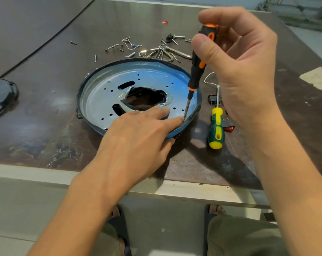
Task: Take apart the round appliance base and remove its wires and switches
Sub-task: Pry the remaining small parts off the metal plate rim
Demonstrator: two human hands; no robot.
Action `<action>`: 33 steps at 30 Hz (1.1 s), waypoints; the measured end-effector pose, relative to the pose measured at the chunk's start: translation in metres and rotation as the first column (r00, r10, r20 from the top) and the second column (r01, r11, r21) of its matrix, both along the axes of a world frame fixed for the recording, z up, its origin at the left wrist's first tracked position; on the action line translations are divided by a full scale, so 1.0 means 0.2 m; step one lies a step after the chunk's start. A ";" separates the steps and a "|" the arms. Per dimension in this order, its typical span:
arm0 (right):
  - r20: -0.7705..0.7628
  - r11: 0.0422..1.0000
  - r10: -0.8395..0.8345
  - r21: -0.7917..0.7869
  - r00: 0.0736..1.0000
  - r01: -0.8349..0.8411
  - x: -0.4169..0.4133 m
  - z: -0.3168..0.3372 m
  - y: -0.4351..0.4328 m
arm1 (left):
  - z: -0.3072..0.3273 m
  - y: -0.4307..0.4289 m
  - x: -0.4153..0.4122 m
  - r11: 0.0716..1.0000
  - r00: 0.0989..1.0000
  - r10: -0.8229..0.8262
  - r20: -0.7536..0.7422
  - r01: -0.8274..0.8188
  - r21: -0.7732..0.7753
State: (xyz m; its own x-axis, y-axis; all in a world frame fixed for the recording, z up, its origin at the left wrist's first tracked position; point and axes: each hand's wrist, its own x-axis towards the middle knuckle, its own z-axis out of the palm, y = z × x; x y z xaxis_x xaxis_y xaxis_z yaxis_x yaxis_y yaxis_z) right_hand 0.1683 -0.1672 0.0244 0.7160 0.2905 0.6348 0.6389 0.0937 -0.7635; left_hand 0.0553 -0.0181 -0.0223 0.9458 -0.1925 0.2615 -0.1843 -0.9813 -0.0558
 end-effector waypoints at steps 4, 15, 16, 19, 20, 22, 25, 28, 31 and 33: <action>-0.061 0.997 0.069 0.047 0.996 -0.066 0.00 -0.01 -0.01 | 0.01 0.00 0.00 1.000 1.000 -0.006 0.000 0.006 -0.004; -0.066 0.997 0.053 0.054 0.996 -0.049 0.00 0.01 -0.02 | 0.01 0.00 -0.01 1.000 1.000 0.002 -0.003 -0.002 0.005; -0.103 0.995 0.072 0.084 0.992 -0.063 0.00 0.00 -0.02 | 0.01 0.00 -0.01 1.000 1.000 0.001 -0.003 -0.001 0.005; -0.137 0.993 0.073 0.101 0.988 -0.059 -0.02 0.01 -0.01 | 0.01 0.00 -0.01 1.000 1.000 0.004 0.006 -0.004 0.010; -0.110 0.997 0.047 0.074 0.993 -0.039 -0.02 0.01 -0.01 | 0.00 0.00 -0.01 1.000 1.000 0.005 0.008 -0.005 0.010; -0.048 1.000 0.000 0.015 0.999 0.000 -0.02 0.01 0.00 | 0.00 0.00 0.00 1.000 1.000 0.005 0.009 -0.005 0.010; -0.059 1.000 0.027 0.018 0.998 -0.026 -0.01 0.00 -0.01 | 0.01 0.00 0.00 1.000 1.000 0.004 0.000 -0.004 0.007; -0.140 0.995 0.073 0.081 0.987 -0.062 -0.01 0.00 -0.02 | 0.01 0.00 -0.01 1.000 1.000 0.005 0.004 -0.005 0.007; -0.128 0.996 0.058 0.074 0.990 -0.048 -0.01 0.00 -0.01 | 0.01 0.00 -0.01 1.000 1.000 0.005 0.007 -0.005 0.001; -0.068 0.999 0.017 0.048 0.998 -0.014 -0.01 0.00 0.00 | 0.01 0.00 -0.01 1.000 1.000 0.005 0.004 -0.005 -0.003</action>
State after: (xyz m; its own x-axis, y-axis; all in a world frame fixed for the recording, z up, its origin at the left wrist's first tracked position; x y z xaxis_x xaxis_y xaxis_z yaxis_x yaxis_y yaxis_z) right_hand 0.1667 -0.1677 0.0250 0.7537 0.2728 0.5980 0.5836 0.1406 -0.7997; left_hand 0.0539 -0.0181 -0.0213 0.9457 -0.1872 0.2659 -0.1794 -0.9823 -0.0534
